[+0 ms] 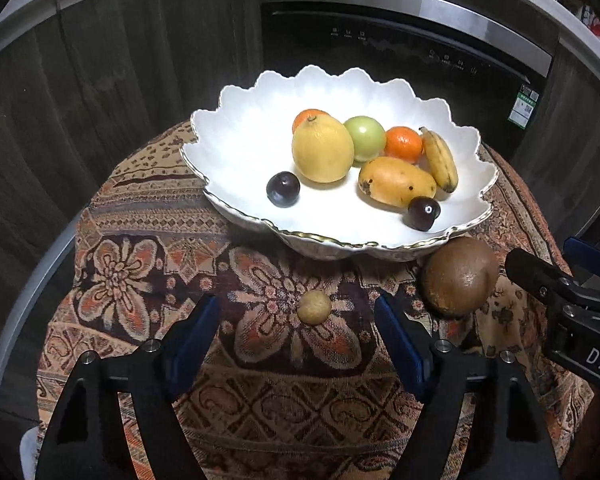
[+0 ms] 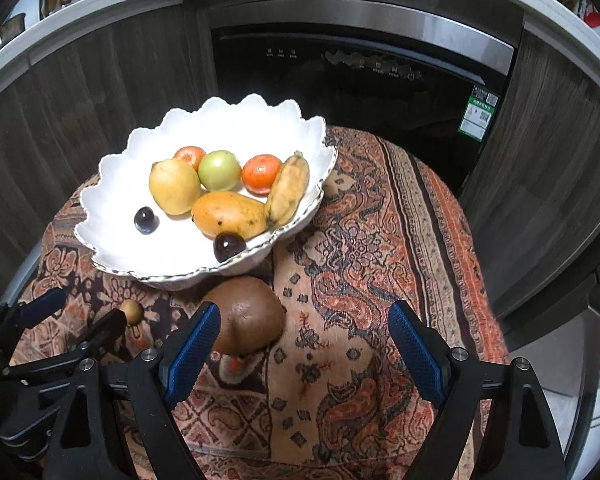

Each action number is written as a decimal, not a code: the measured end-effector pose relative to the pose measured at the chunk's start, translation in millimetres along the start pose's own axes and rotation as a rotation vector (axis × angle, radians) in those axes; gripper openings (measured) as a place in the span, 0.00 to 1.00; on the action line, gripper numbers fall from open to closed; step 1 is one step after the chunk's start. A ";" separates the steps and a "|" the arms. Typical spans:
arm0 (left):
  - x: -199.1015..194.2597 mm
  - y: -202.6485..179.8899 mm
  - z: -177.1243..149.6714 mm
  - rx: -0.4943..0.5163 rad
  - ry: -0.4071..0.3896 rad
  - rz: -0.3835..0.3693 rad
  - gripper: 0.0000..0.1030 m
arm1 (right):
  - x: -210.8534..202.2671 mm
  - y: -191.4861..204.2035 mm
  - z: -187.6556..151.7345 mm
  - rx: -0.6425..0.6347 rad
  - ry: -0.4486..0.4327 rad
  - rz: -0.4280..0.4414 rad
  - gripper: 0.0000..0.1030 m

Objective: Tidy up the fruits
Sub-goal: 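Reach the left tool to the small tan fruit while the right tool approaches the kiwi, then grasp the small tan fruit with the left tool while the right tool grasps the kiwi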

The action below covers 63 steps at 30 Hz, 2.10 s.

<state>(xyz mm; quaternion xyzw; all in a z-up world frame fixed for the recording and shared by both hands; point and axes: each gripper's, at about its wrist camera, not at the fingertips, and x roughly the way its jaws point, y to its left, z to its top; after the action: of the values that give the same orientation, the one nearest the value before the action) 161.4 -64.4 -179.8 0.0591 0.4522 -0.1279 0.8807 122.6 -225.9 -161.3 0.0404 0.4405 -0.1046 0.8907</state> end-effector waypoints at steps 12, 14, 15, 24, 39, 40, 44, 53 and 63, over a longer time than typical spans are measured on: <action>32.6 -2.9 -0.9 -0.011 0.039 -0.004 0.51 | 22.5 -2.5 -5.2 0.004 0.026 0.028 0.84; 36.7 -3.0 -1.6 -0.016 0.051 -0.008 0.45 | 22.5 -0.7 -4.7 -0.010 0.018 0.027 0.84; 37.8 -2.9 -2.4 -0.018 0.055 -0.011 0.40 | 22.4 0.0 -4.5 -0.016 0.016 0.026 0.84; 38.3 -0.2 -5.1 -0.019 0.049 -0.024 0.24 | 20.3 7.8 -7.3 -0.045 0.010 0.046 0.84; 15.3 32.0 -5.7 -0.075 0.029 0.017 0.24 | 26.6 31.1 -6.4 -0.089 0.028 0.113 0.84; 16.3 33.3 -5.5 -0.079 0.032 0.018 0.24 | 28.0 32.8 -6.8 -0.091 0.032 0.112 0.84; 15.0 42.9 -7.7 -0.109 0.039 0.012 0.24 | 37.1 39.6 -6.2 -0.098 0.047 0.113 0.84; 18.3 52.2 -8.5 -0.131 0.047 0.013 0.24 | 61.2 46.1 -2.0 -0.097 0.096 0.081 0.82; 18.2 49.1 -8.0 -0.126 0.050 0.008 0.24 | 71.5 44.1 -2.1 -0.080 0.129 0.080 0.64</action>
<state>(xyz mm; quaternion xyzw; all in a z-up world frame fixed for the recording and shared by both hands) 179.0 -18.6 -199.9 0.0083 0.4808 -0.0941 0.8717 172.9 -193.3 -220.2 0.0289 0.4986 -0.0481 0.8650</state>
